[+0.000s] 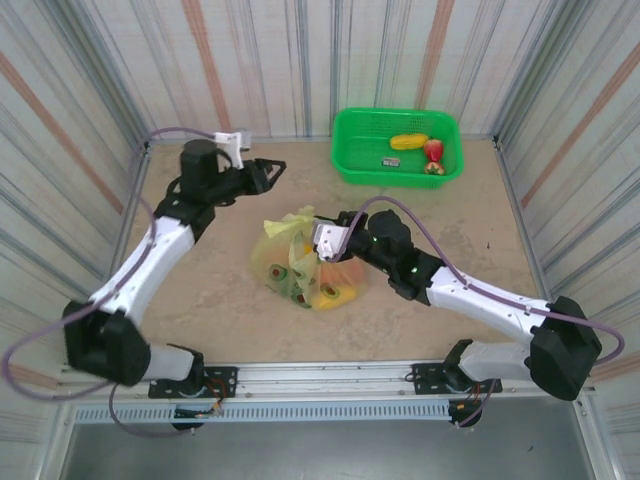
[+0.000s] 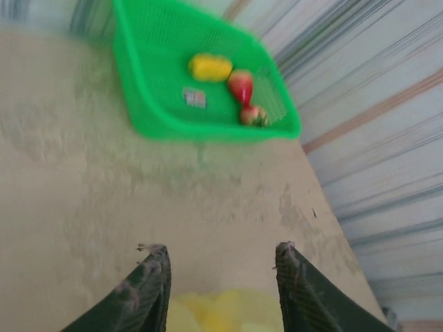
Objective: Place the fake fruits into the plastic bag and tie a complex knot
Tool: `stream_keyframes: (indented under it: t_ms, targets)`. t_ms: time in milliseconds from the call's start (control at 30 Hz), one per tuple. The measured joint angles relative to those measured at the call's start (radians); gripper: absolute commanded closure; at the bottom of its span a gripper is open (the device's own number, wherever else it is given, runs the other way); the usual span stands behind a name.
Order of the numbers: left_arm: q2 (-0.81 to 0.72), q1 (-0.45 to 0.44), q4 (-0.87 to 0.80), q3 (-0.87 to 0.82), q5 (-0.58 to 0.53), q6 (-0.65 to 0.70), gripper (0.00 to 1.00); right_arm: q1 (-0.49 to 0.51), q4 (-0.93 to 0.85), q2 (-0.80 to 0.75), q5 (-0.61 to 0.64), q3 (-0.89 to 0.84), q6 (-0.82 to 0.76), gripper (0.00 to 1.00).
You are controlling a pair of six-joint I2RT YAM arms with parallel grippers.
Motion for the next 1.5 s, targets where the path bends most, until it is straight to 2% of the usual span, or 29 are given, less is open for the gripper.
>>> stream_keyframes:
  t_ms: [67, 133, 233, 333, 533, 700, 900, 1100, 1233, 1500]
  targets:
    - [-0.083, 0.000, -0.003, -0.106, 0.000, -0.008, 0.61, -0.022, -0.047, -0.004, -0.044, 0.021, 0.039, 1.00]
    - [-0.222, 0.000, -0.042, -0.192, -0.032, 0.005, 0.50, -0.039, -0.095, -0.013, -0.089, 0.034, 0.076, 1.00]
    - [-0.432, 0.000, -0.115, -0.206, -0.091, 0.039, 0.48, -0.054, -0.167, -0.017, -0.157, 0.053, 0.131, 1.00]
    - [-0.568, 0.000, -0.159, -0.191, -0.088, 0.079, 0.41, -0.064, -0.230, -0.017, -0.214, 0.076, 0.177, 1.00]
    - [-0.656, -0.023, -0.155, -0.272, 0.055, 0.076, 0.27, -0.072, -0.295, -0.017, -0.275, 0.107, 0.242, 1.00]
    - [-0.608, -0.082, -0.114, -0.308, 0.130, 0.037, 0.25, -0.072, -0.333, -0.017, -0.300, 0.119, 0.272, 1.00]
    - [-0.508, -0.178, -0.056, -0.301, 0.145, 0.014, 0.29, -0.072, -0.375, -0.016, -0.320, 0.147, 0.285, 1.00]
    - [-0.435, -0.216, 0.002, -0.274, 0.142, -0.017, 0.48, -0.072, -0.416, -0.016, -0.350, 0.157, 0.285, 0.92]
    - [-0.401, -0.245, 0.054, -0.247, 0.144, -0.032, 0.58, -0.072, -0.456, -0.008, -0.389, 0.187, 0.285, 0.85]
    - [-0.369, -0.252, 0.124, -0.243, 0.146, -0.069, 0.62, -0.078, -0.500, 0.048, -0.439, 0.245, 0.285, 0.78]
